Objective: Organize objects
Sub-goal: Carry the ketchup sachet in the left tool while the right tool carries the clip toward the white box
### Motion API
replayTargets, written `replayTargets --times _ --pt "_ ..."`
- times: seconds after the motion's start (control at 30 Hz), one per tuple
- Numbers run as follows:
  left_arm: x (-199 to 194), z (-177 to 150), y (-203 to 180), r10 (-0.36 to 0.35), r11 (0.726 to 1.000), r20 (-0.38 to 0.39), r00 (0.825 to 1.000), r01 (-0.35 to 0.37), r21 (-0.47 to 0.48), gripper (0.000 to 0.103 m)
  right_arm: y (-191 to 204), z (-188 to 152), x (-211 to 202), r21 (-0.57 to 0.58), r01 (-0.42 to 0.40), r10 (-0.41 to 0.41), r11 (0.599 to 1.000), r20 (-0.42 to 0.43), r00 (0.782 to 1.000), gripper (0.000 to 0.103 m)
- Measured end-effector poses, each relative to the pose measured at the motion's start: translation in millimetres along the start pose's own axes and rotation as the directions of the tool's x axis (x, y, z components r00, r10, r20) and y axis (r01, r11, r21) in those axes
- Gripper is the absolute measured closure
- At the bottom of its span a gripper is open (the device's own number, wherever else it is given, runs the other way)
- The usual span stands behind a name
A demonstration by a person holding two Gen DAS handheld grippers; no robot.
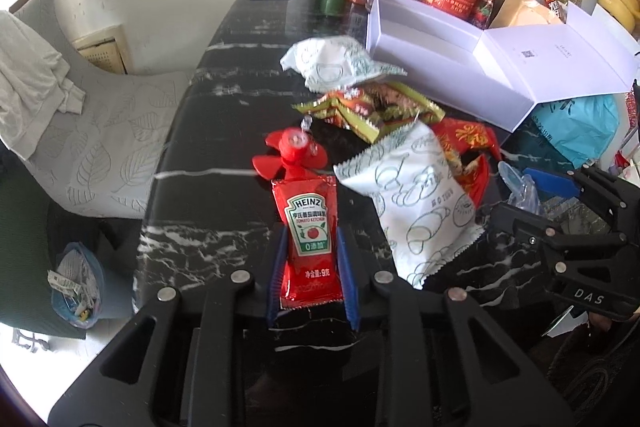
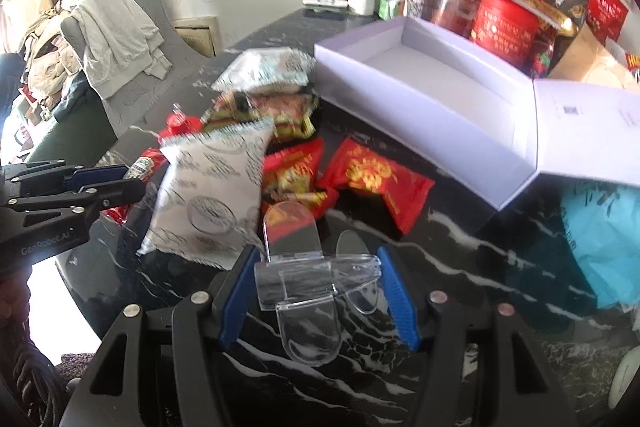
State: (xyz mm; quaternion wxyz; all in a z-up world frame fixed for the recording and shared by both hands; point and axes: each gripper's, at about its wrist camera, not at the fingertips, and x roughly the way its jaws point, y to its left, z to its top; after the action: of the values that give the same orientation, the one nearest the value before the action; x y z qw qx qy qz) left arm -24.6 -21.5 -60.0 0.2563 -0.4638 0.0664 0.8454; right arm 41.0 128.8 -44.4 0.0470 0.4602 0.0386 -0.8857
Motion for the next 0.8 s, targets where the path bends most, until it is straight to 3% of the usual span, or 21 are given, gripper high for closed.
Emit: replayTargets --times 0.4,0.8 --pt "-17.5 24.1 -0.4 0.016 0.997 0.065 0.998 -0.021 0.076 0.079 9.7 19.0 -16.1 -0.008 -0.054 0.054 0.999 0.078 0.995 0.041" --pt "-17.9 69.3 -22.1 -0.024 0.984 0.130 0.991 0.001 0.180 0.079 -5.8 51.1 -26.9 -0.025 -0.066 0.069 0.998 0.178 0.982 0.041"
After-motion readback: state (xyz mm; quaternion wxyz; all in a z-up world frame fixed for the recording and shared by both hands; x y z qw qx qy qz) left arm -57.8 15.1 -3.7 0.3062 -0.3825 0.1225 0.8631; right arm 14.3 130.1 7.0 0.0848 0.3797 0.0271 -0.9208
